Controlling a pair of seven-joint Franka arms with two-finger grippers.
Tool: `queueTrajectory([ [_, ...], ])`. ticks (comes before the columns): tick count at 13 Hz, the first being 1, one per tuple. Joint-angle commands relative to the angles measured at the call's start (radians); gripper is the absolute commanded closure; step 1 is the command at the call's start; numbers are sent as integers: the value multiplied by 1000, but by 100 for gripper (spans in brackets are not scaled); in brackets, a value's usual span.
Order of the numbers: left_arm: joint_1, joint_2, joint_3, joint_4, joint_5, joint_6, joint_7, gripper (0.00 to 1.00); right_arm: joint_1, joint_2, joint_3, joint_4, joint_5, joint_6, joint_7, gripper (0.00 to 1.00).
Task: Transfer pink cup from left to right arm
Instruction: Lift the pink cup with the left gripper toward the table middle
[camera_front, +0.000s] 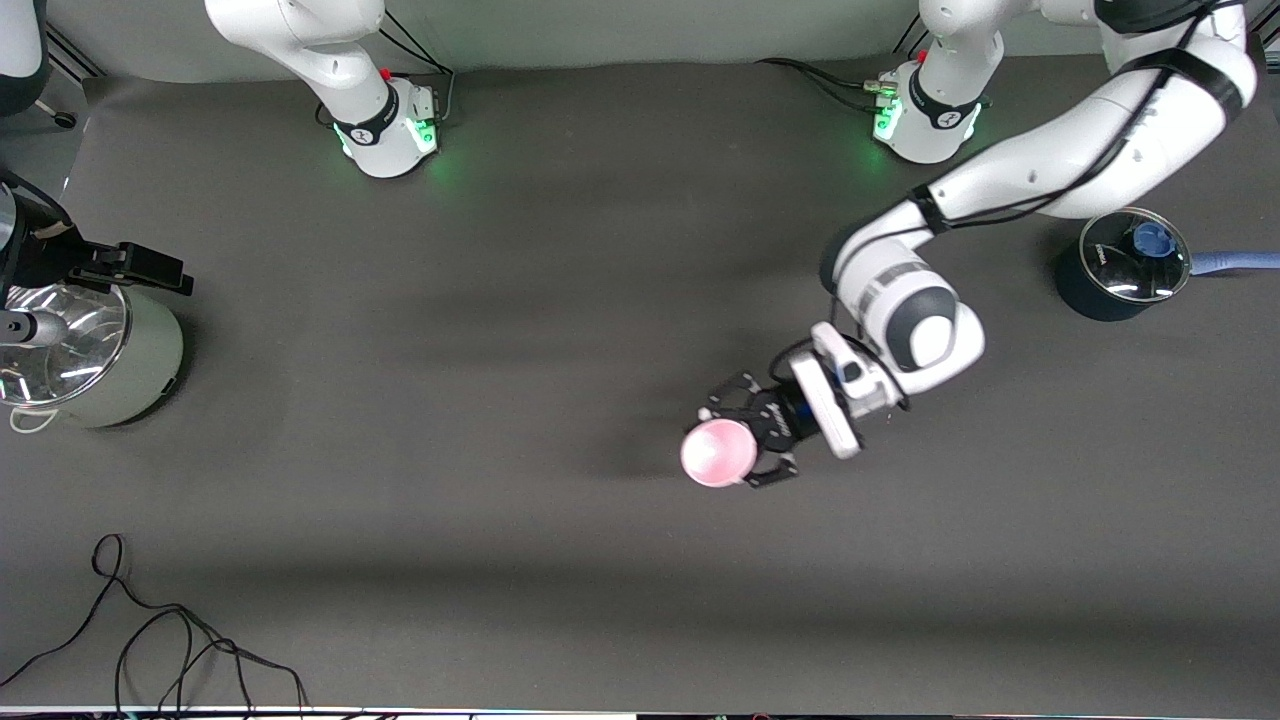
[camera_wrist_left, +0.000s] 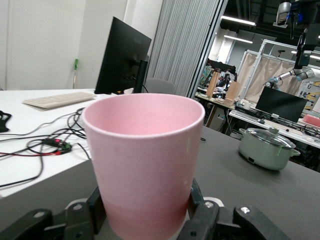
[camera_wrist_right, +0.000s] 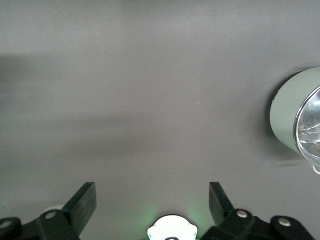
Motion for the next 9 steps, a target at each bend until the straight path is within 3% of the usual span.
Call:
queueTrajectory([
  [1, -81, -20, -15, 58, -53, 97, 25, 100, 8, 9, 1, 34, 24, 2, 57, 0],
  [3, -169, -16, -15, 142, -56, 179, 24, 100, 18, 11, 1, 40, 93, 3, 135, 0],
  [6, -282, -11, -12, 253, -78, 275, 22, 100, 123, 32, 1, 86, 109, 37, 281, 0],
  [9, -389, -6, -1, 378, -76, 364, -33, 100, 217, 67, 1, 117, 207, 106, 515, 0],
])
